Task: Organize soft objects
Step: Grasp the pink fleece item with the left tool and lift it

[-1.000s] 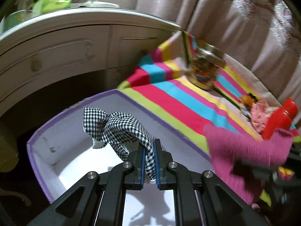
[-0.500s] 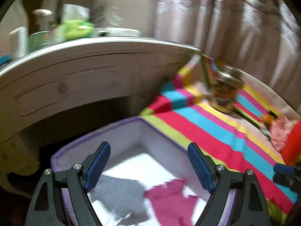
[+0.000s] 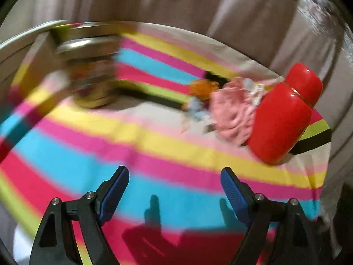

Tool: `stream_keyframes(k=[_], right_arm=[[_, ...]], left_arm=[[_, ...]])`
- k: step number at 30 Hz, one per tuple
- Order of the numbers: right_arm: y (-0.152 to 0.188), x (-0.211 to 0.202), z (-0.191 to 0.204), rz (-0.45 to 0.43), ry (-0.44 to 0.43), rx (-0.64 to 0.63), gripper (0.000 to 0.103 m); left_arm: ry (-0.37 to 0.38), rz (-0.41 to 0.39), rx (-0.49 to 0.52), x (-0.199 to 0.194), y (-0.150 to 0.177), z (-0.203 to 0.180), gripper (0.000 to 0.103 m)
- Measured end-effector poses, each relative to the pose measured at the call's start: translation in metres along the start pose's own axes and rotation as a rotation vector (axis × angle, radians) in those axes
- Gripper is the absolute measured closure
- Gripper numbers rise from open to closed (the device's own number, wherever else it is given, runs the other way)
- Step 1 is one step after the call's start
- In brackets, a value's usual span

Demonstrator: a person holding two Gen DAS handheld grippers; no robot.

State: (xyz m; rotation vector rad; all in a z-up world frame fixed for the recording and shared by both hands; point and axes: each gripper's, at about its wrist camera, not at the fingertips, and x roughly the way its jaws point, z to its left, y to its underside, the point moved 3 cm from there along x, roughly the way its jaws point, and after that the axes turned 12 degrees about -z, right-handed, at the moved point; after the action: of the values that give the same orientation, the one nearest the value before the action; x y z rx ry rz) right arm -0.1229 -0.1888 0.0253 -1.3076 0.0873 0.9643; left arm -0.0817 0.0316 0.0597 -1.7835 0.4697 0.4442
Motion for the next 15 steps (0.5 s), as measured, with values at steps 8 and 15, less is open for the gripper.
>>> stream_keyframes(k=[8,15], right_arm=[[0.007,0.002,-0.025,0.011,0.014,0.051,0.036],[0.010,0.004,-0.033,0.016,0.014,0.088,0.035]], left_arm=[[0.077,-0.052,0.298,0.111,-0.056,-0.092,0.017],[0.233,0.031,0.289,0.146,-0.056,-0.105,0.097]])
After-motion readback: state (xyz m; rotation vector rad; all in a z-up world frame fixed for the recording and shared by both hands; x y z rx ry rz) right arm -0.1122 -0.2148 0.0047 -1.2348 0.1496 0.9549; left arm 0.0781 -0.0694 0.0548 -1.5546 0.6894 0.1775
